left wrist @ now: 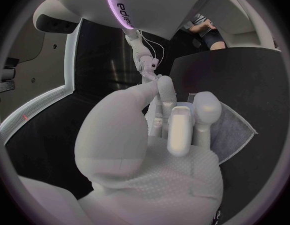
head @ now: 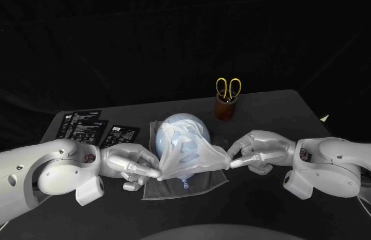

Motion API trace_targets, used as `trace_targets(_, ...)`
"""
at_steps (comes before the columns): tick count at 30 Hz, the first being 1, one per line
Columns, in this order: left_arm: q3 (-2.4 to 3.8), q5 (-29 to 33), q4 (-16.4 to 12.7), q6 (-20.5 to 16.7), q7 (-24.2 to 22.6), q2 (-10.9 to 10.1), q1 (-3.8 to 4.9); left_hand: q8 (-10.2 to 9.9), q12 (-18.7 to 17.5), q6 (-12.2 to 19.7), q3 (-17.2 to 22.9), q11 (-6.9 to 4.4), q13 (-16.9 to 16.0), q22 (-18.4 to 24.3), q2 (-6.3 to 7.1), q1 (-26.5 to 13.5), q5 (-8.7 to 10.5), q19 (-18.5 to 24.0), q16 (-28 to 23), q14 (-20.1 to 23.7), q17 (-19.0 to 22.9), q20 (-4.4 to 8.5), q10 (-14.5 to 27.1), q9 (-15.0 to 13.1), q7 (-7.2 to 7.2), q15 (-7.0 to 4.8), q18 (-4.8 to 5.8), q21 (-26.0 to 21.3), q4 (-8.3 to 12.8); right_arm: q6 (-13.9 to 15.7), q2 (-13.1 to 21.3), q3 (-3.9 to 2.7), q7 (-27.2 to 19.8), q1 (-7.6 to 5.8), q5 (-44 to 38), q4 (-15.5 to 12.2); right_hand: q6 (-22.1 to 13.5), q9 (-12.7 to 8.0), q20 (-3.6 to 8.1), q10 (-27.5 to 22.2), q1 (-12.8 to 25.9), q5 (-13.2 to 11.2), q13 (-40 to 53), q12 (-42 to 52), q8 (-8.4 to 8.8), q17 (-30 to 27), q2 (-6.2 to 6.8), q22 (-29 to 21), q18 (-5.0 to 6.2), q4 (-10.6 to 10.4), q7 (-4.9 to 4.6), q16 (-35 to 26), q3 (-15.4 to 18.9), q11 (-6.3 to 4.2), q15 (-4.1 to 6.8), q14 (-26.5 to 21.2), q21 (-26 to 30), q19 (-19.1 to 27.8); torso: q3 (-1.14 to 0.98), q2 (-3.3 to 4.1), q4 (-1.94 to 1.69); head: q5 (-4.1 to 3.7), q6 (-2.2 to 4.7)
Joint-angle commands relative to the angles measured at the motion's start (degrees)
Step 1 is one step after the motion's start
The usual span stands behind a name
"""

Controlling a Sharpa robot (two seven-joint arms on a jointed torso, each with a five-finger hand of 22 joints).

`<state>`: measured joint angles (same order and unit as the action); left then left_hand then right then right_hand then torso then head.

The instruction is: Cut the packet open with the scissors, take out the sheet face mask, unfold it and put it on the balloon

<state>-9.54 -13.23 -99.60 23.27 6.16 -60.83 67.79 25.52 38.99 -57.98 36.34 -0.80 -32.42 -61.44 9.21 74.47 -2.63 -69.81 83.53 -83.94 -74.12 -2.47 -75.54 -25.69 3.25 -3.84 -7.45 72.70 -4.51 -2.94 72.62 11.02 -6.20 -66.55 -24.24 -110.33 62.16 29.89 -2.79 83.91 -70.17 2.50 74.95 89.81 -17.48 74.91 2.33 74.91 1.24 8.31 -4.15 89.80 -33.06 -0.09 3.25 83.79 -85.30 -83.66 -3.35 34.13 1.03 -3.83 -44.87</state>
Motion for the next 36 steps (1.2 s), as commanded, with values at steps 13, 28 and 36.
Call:
trace_targets(13,-0.1,-8.57,1.59,-13.19,8.75,0.23,0.46,0.29,0.16,0.02,-0.46,-0.14,-0.16,0.61,-0.78,0.07,-0.17,0.15,-0.07,-1.9,0.86,-0.04,0.26,-3.85,0.14,-0.38,0.92,-0.33,0.02,2.0,-1.42,0.03,5.45,-0.29,-6.81,5.04,0.31,0.12,0.18,6.09,0.6,0.28,15.05,0.19,-0.43,15.09,-0.13,13.55,-0.1,0.21,0.13,0.2,-0.33,-0.21,0.34,6.21,0.22,-4.37,-0.02,-0.05,0.06,-0.07,-0.95)
trace_targets(28,-0.18,-12.38,2.28,-11.25,15.34,0.67,0.48,0.36,0.21,0.02,-0.62,-0.17,-0.2,0.31,-0.7,0.2,-0.17,-0.11,-0.04,-1.93,0.78,-0.03,0.24,-3.94,0.1,-0.4,0.98,-0.14,0.14,2.68,-3.43,0.09,12.73,0.07,-13.06,7.18,0.32,0.19,0.18,6.09,0.62,0.28,15.05,0.19,-0.52,15.09,0.01,13.5,-0.06,0.36,0.14,0.2,-0.32,-0.21,0.33,6.21,0.38,-4.3,0.0,-0.04,0.04,0.06,-1.73)
trace_targets(36,-0.19,-11.24,2.46,-13.37,14.99,1.63,0.47,-1.12,-1.0,2.26,-2.74,0.89,0.0,2.87,0.62,-1.22,-0.14,1.67,-0.93,-1.27,2.75,-0.13,3.21,-3.4,1.38,0.39,0.5,-1.9,-0.83,8.8,-5.4,0.15,11.95,1.59,-12.86,7.71,-2.53,-0.04,0.09,6.09,3.68,0.24,15.05,0.19,0.62,15.09,1.9,11.82,1.12,-0.84,-0.48,0.2,2.58,0.22,0.13,6.21,5.69,-2.05,-0.03,-0.03,-0.01,0.11,-1.78)
